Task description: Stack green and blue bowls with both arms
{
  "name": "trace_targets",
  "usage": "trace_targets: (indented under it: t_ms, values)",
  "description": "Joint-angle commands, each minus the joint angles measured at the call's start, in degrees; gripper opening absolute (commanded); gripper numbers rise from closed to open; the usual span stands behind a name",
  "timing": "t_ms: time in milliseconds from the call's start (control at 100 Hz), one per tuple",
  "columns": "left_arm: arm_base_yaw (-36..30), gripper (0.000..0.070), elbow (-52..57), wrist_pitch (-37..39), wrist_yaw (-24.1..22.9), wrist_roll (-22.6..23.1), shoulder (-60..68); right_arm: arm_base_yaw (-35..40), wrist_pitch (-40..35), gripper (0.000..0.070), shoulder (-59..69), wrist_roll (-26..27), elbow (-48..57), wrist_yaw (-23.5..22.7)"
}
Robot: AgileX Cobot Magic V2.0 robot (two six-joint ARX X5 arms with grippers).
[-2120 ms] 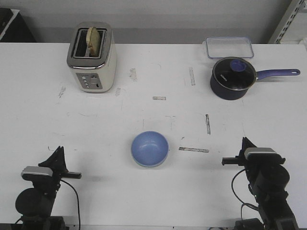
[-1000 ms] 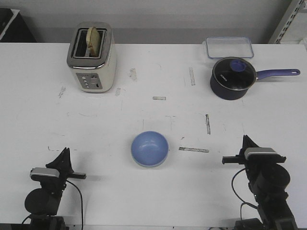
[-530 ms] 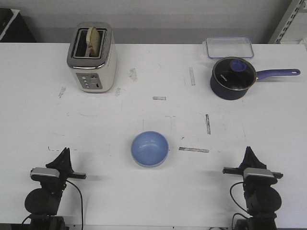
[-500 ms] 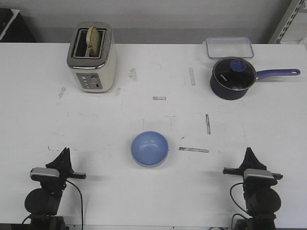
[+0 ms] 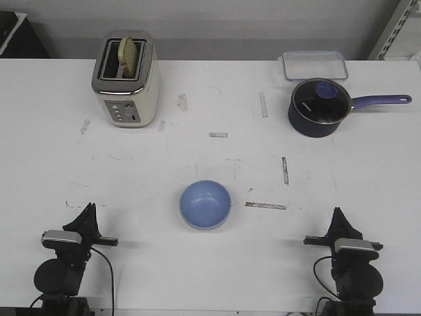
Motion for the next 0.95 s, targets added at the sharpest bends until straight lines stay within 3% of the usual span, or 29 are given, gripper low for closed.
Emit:
trace_targets:
  t_ms: [0,940]
  values:
    - [-0.02,0.0002,-1.2,0.87,-0.17,-0.07,-0.11,-0.02,0.61,0.0,0.04,-0.59,-0.13,-2.16]
    - [-0.02,0.0001,-1.2,0.85,-0.17,-0.07,-0.11,-0.02,0.63,0.0,0.04,-1.29,-0.13,-2.51]
